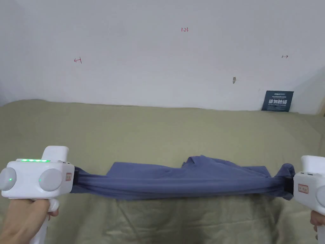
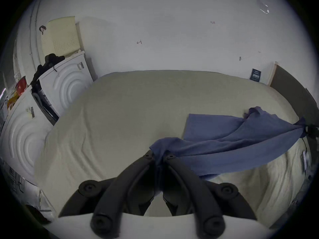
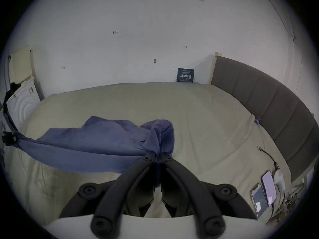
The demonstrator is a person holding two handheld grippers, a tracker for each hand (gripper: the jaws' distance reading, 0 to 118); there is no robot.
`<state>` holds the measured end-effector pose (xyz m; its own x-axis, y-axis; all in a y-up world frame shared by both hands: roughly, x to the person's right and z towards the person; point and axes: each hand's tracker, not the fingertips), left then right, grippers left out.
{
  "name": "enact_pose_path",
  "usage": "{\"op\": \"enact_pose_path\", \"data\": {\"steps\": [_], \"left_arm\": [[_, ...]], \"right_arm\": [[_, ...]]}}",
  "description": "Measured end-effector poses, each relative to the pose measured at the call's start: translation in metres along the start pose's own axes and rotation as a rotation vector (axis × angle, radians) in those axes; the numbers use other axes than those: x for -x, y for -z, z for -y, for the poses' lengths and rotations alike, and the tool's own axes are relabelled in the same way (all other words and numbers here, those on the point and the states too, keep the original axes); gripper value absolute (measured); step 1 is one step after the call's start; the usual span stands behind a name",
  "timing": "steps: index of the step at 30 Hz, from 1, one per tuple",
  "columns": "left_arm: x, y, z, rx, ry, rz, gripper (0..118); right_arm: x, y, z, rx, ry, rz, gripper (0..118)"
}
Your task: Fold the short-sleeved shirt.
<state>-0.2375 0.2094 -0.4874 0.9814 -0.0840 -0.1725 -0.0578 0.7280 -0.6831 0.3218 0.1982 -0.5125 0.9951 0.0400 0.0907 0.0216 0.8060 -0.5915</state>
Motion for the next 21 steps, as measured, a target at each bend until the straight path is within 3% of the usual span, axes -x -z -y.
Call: {"op": "enact_pose_path", "data": {"steps": [9,14,21], "left_arm": [[0.016,-0.095,0.119,0.062,0.023,0.088,8],[0.018,-0.099,0.171,0.124,-0.016,0.118,8],[0.021,-0.076,0.192,0.175,-0.05,0.107,8]], "right_arm": [[-0.03,-0.111,0.118,0.07,-0.009,-0.018,6],[-0.037,-0.112,0.166,0.154,0.012,-0.016,6],[-0.036,-0.089,0.187,0.227,0.026,-0.009,6]]}}
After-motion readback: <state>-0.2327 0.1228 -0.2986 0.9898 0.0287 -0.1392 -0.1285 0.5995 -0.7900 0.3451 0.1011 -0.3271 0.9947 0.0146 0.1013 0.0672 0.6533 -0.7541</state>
